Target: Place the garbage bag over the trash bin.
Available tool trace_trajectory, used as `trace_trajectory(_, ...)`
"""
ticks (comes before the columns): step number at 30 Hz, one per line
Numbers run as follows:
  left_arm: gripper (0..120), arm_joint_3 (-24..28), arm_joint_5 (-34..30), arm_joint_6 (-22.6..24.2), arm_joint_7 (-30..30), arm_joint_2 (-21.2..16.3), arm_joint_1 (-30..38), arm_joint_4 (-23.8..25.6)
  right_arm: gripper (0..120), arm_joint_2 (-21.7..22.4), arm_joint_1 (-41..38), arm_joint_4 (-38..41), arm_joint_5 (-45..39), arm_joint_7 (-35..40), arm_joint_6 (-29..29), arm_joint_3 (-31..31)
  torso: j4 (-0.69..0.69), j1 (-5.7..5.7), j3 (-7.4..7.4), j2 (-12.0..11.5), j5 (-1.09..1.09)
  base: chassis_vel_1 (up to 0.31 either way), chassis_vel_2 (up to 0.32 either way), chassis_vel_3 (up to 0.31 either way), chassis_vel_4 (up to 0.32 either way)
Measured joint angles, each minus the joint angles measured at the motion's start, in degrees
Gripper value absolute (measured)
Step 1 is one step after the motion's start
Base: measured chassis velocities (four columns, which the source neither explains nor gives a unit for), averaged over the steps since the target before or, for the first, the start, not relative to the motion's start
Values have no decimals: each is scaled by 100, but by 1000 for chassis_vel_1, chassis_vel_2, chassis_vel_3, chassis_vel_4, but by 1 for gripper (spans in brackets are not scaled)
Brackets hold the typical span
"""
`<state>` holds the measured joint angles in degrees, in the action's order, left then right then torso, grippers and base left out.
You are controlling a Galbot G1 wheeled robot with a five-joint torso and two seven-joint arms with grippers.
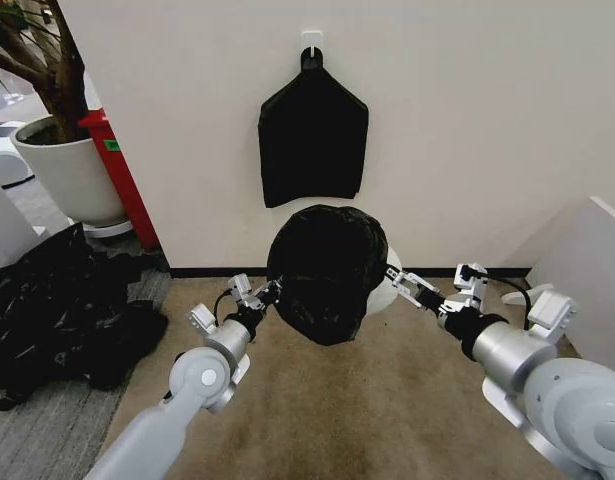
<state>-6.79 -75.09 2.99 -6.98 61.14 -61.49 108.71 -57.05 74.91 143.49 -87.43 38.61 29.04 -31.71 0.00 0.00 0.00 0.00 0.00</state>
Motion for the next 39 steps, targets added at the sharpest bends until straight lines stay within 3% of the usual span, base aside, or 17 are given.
trace_trajectory(21,1,-6,-192,42,-63,12,-2,224,100,-10,239,-999,779,-542,146,-225,0,0,0,0,1,0,0,0,0)
trace_trajectory(31,1,-22,-165,41,-86,29,77,-4,100,-22,464,-60,-9,-31,114,-766,-1,0,-1,0,-2,0,0,0,0)
trace_trajectory(39,1,33,-51,41,-45,56,122,-80,100,7,13,-26,-160,580,-82,-232,0,0,0,0,0,0,0,0,0)
